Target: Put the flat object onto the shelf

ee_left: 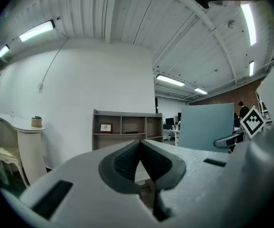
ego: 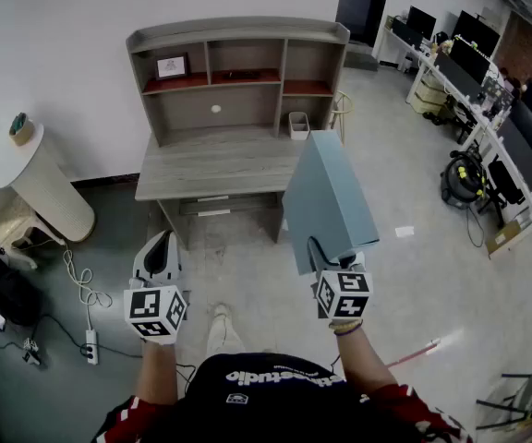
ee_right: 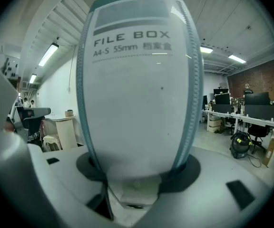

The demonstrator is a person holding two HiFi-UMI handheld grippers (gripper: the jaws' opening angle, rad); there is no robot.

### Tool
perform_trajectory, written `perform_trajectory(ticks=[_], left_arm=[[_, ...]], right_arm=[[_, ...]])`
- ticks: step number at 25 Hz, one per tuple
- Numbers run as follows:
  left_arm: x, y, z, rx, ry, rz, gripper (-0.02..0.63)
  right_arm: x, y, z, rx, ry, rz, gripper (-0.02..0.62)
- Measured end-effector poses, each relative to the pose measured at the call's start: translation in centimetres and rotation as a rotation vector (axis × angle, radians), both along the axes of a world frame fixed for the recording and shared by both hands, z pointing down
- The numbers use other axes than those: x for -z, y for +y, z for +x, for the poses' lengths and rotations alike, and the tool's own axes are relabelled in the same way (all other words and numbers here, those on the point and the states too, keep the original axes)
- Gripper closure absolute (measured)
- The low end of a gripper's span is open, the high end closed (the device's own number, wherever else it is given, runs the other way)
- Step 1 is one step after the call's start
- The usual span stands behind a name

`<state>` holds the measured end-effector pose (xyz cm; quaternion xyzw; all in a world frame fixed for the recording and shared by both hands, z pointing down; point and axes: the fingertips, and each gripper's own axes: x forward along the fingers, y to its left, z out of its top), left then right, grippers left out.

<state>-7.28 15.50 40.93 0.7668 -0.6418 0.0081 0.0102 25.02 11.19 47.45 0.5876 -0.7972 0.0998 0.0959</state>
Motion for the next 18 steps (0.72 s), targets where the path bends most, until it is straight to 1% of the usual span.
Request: perform_trajectory(ticks=[8,13,18], left_arm=[[0.24,0.55,0.48,0.004,0.018,0.003,0.600],[0.81,0.42,0.60,0.006,0.009,0.016,0.600],[0.84,0.08,0.53,0.008,0.013,0.014,0.600]], right_arm=[[0.33,0.25,0.42,0.008,0.006,0.008,0.321],[0.57,0.00,0.31,0.016,0.010,0.017,0.321],[0.71,-0.21,-0.11,0.035,-0.014,0.022,0.321]])
